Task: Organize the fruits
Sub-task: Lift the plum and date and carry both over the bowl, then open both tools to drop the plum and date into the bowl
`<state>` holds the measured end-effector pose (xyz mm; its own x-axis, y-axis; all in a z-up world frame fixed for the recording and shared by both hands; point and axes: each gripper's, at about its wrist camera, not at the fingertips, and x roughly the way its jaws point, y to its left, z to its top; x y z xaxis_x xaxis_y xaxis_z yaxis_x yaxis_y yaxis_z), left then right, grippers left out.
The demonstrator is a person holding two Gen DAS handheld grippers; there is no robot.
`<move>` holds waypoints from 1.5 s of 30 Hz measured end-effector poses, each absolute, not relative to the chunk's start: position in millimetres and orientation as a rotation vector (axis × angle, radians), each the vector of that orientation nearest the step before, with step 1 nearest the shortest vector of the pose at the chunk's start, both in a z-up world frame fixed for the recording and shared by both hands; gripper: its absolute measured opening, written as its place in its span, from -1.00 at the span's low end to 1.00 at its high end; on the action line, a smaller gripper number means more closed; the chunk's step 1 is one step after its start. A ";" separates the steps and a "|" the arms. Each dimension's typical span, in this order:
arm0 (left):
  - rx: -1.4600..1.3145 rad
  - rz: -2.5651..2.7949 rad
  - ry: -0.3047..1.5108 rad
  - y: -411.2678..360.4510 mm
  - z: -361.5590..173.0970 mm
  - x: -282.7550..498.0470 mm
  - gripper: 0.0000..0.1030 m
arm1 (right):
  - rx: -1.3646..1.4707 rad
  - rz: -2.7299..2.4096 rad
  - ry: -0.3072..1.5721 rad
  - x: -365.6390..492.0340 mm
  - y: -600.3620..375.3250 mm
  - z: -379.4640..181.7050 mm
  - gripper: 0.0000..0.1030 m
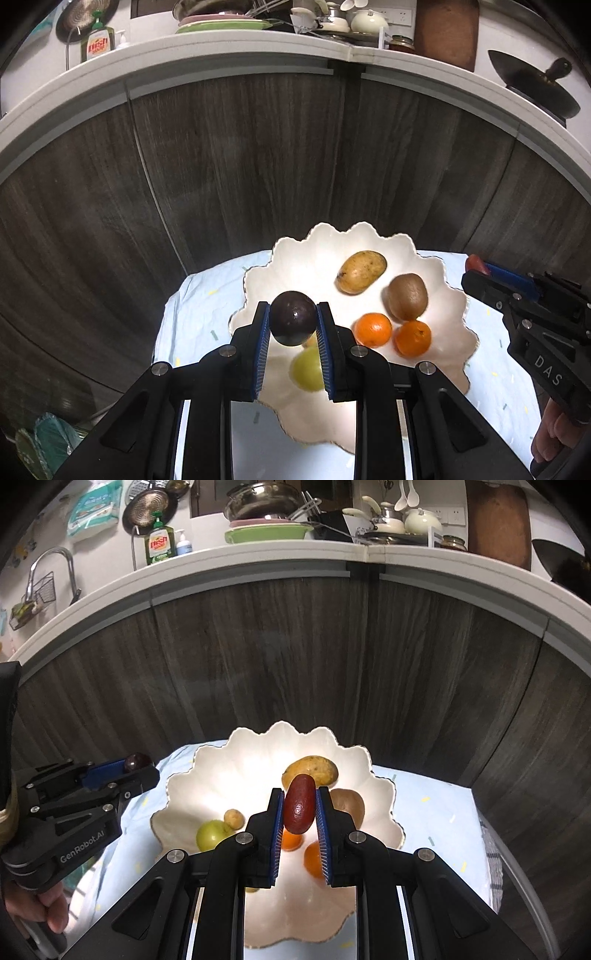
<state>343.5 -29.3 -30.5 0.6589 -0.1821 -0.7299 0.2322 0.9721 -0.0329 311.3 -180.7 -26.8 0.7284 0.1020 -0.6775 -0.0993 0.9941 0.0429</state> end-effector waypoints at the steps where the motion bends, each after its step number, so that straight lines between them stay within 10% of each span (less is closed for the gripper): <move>1: 0.065 -0.233 0.820 -29.3 -31.6 346.7 -0.52 | 0.007 0.108 0.752 314.8 -181.1 -29.0 -0.64; 16: 0.077 -0.220 0.874 -32.2 -60.4 375.9 -0.49 | 0.029 0.099 0.828 347.9 -178.8 -55.0 -0.64; 21: 0.089 -0.203 0.866 -31.5 -61.7 372.6 -0.10 | 0.026 0.090 0.831 347.5 -179.3 -55.4 -0.59; 34: 0.090 -0.135 0.812 -21.9 -43.8 358.9 0.78 | 0.021 0.048 0.753 328.6 -178.9 -34.2 0.51; 45: 0.112 -0.094 0.793 -13.1 -22.5 336.9 0.99 | 0.018 -0.011 0.704 299.5 -179.4 -13.6 0.74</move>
